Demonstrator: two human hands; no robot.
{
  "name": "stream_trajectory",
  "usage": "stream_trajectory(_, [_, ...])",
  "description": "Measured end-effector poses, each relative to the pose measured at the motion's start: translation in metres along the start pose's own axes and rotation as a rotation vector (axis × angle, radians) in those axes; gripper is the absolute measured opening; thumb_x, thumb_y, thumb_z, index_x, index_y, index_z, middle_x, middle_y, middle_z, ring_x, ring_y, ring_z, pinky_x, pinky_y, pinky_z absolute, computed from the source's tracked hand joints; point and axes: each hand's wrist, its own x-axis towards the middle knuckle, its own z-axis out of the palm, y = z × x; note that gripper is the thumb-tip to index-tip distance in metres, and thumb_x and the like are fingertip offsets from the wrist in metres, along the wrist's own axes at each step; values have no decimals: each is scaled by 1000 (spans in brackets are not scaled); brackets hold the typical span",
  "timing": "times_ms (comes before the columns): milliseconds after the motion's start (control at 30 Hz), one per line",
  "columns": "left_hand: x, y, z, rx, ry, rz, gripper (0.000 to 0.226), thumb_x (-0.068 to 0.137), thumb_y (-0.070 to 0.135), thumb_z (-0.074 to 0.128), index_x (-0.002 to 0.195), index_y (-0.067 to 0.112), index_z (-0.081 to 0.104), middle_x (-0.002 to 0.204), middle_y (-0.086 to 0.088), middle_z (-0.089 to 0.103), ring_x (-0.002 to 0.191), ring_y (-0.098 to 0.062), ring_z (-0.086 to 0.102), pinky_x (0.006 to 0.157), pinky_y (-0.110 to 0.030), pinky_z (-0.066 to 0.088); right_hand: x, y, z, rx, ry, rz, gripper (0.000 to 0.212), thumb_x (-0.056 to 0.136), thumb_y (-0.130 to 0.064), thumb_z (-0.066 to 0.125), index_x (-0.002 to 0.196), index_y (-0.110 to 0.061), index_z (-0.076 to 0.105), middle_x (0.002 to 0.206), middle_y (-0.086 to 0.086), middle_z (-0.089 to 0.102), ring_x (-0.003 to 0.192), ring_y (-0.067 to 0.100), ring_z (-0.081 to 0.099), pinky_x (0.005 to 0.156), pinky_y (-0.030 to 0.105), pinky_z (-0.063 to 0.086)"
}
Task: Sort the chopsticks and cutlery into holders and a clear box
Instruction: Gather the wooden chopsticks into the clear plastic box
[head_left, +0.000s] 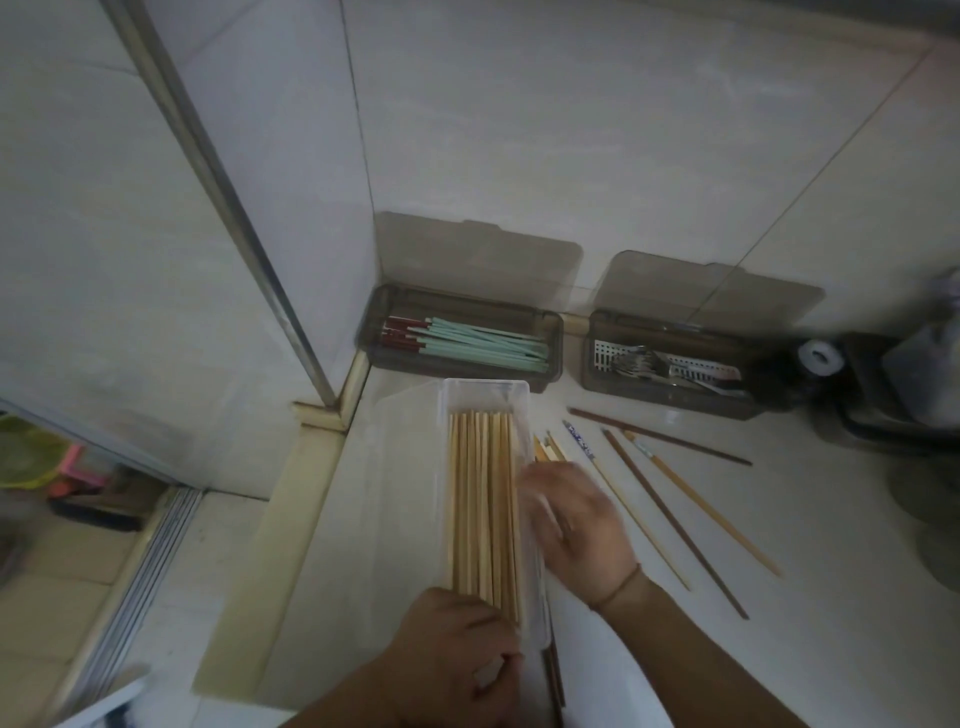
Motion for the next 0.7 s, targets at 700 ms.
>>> stream_trajectory(700, [-1, -1, 1, 25, -21, -5, 18, 77, 19, 74, 68, 22, 58, 59, 5, 50, 52, -10, 44, 49, -21, 34, 13, 10, -45, -215, 231, 653, 22, 96, -34, 44, 97, -21, 62, 63, -9, 64, 49, 10, 57, 48, 28, 49])
